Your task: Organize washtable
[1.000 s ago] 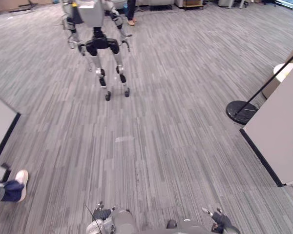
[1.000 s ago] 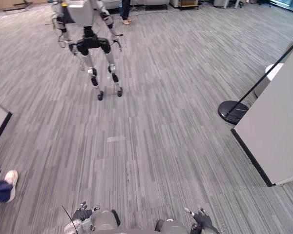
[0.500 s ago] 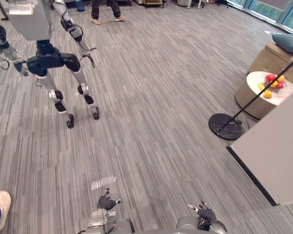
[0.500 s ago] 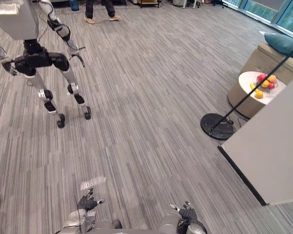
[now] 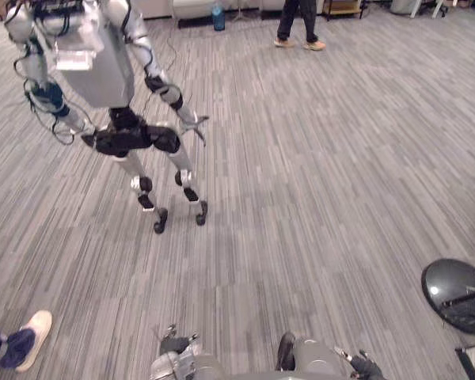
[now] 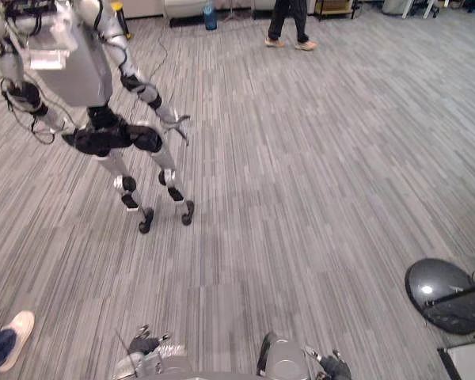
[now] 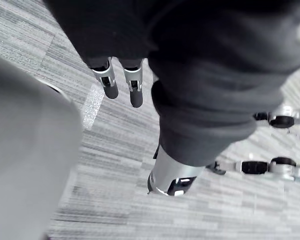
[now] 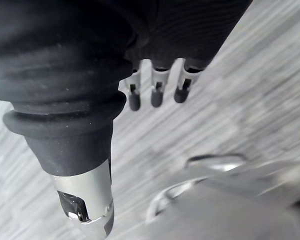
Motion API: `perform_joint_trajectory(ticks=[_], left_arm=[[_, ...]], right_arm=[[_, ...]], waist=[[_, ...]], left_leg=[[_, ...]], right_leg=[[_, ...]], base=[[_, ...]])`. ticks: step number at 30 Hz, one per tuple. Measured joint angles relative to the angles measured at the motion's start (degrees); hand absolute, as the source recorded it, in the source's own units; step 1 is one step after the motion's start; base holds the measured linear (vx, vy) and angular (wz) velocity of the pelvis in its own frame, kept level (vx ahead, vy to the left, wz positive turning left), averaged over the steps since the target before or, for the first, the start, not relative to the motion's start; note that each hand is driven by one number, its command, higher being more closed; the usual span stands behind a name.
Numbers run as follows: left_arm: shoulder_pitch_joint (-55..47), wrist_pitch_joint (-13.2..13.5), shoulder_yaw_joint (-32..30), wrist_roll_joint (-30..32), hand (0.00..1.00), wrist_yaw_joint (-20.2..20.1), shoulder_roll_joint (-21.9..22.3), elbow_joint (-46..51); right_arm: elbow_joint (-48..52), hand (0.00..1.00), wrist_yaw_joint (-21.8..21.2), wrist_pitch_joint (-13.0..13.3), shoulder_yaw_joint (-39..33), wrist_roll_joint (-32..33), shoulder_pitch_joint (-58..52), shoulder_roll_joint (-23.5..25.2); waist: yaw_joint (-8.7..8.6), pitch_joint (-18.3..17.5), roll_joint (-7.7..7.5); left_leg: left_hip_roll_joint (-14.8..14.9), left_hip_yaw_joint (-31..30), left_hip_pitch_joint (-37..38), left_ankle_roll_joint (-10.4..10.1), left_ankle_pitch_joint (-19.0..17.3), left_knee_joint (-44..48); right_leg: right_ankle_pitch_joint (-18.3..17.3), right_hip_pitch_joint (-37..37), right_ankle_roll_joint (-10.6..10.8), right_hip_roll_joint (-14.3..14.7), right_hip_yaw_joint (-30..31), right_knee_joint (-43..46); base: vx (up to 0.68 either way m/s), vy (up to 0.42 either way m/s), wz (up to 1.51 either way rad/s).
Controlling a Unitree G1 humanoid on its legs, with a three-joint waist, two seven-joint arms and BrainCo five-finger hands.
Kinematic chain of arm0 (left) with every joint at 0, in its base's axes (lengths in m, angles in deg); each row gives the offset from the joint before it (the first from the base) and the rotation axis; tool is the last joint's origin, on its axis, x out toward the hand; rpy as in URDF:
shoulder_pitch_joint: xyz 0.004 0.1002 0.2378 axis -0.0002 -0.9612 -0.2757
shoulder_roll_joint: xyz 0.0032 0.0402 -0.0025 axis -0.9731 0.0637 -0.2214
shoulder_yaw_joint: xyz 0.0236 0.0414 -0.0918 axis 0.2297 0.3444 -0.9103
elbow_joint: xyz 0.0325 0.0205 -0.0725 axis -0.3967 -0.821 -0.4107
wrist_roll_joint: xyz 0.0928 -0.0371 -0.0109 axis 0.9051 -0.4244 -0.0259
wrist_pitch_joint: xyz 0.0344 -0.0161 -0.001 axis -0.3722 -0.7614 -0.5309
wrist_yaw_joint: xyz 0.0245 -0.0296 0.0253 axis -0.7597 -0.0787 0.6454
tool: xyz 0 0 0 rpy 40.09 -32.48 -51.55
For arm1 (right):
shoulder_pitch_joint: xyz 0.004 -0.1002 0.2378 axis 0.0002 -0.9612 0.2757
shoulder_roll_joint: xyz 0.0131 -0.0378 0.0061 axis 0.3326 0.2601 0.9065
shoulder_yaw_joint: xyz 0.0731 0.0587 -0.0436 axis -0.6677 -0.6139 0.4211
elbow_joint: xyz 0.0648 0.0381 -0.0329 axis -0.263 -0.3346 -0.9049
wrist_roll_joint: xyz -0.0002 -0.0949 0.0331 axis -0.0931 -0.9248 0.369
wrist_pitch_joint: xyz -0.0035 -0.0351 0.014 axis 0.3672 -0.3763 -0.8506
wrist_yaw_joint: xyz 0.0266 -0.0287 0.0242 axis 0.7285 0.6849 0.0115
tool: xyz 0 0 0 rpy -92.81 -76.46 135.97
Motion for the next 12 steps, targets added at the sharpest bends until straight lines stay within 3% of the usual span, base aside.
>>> perform_joint_trajectory(ticks=[1,2,4,5,6,8,12], left_arm=[[-0.21,0.06,-1.27,-0.24,0.00,-0.03,-0.18,0.28],[-0.21,0.05,-1.37,-0.24,0.00,-0.04,-0.12,0.29],[-0.23,-0.13,-2.55,-0.18,0.00,-0.06,0.80,0.32],[-0.25,-0.17,-2.91,-0.18,0.00,-0.07,1.02,0.33],[-0.38,-0.32,-2.95,-0.21,0.00,-0.04,1.70,0.09],[-0.50,-0.41,-3.41,-0.05,0.00,-0.12,0.48,-0.05],[-0.50,-0.84,-3.31,1.09,0.00,-0.18,0.28,-0.28]], right_arm=[[0.31,0.00,0.11,0.07,0.00,-0.01,0.68,0.34],[0.31,0.00,0.11,0.06,-0.01,-0.01,0.80,0.34],[0.32,0.00,-0.02,0.08,0.32,-0.34,2.07,0.36],[0.33,0.00,-0.10,0.11,0.44,-0.66,2.13,0.42],[0.30,0.00,-0.14,0.15,0.18,-0.70,1.86,-0.32],[-0.68,0.00,-0.21,-0.08,-0.09,-1.27,1.02,1.74],[-1.83,0.00,-0.50,0.02,-0.06,-3.05,0.02,2.12]], waist=[[0.34,-0.03,-0.54],[0.38,-0.03,-0.53],[0.94,-0.20,-0.19],[1.08,-0.27,-0.08],[0.94,-1.03,1.71],[1.09,-2.17,-1.26],[0.90,-3.18,-2.81]], left_leg=[[0.47,4.71,-0.38,2.52,-1.51,-8.52],[0.26,5.18,-0.32,2.58,-1.55,-11.06],[-5.52,3.39,0.97,2.60,-1.37,-37.99],[-7.11,1.90,1.31,2.68,-0.32,-45.23],[-8.49,0.90,1.58,6.75,8.04,-54.39],[-10.67,2.54,4.74,6.78,8.41,-59.48],[-14.35,4.28,9.44,7.52,11.46,-69.31]], right_leg=[[0.81,4.27,1.05,0.33,-0.16,-4.58],[0.88,4.78,1.14,0.39,-0.18,-5.29],[0.96,6.16,1.23,1.06,0.97,-7.32],[0.95,6.07,1.25,1.30,1.24,-7.44],[0.73,6.02,1.61,3.06,1.39,-7.84],[-0.05,6.50,3.37,1.80,2.76,-8.83],[-1.15,6.28,5.15,-0.43,4.11,-8.95]], base=[[0.42,-0.132,0.02],[0.48,-0.109,-0.06],[0.36,0.020,-0.27],[0.34,0.095,-0.31],[0.31,0.080,-0.22],[0.30,0.084,-0.17],[0.16,0.091,-0.11]])
